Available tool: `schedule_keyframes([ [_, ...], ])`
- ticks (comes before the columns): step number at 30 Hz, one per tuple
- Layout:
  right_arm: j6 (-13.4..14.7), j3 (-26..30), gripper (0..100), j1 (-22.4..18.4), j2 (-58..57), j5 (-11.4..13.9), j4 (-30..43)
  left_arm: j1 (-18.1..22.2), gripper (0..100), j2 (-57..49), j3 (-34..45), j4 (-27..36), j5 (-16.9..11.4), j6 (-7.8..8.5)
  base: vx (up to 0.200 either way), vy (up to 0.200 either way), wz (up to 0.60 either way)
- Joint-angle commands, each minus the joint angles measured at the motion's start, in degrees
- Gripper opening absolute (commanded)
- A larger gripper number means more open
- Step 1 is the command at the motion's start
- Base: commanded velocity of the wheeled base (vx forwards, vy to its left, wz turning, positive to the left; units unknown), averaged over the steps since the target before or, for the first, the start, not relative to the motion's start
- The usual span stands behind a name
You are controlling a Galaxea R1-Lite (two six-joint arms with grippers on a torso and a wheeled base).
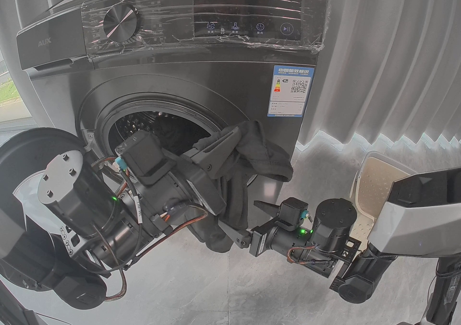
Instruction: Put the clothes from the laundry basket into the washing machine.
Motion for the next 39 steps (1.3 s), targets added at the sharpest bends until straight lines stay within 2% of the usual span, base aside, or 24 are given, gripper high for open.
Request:
schedule_keyframes([
  [1,0.07,-4.0,100,-1.16,3.2,0.59,-0.05,0.0,0,0.0,0.06,-0.03,-0.01,-0.01,0.0,0.0,0.0],
  [5,-0.02,-7.43,100,-1.16,3.9,0.85,-0.05,0.0,0,0.0,-0.03,-0.03,-0.1,-0.1,0.0,0.0,0.0],
  [16,0.6,-6.9,100,-0.1,4.51,1.73,-0.14,0.0,0,0.0,-0.03,-0.12,-0.1,-0.1,0.0,0.0,0.0],
  [22,0.69,-1.19,100,1.31,3.28,2.0,-0.32,1.58,0,0.08,0.32,-0.12,-0.19,-0.01,0.0,0.0,0.0],
  [30,0.69,-0.31,100,2.45,-0.06,2.08,-0.14,1.84,0,0.52,0.23,-0.12,-0.28,-0.1,0.0,0.0,0.0],
  [39,0.6,-4.53,100,2.18,2.93,3.14,-0.14,1.49,0,0.7,-0.03,-0.12,-0.19,-0.1,0.0,0.0,0.0],
])
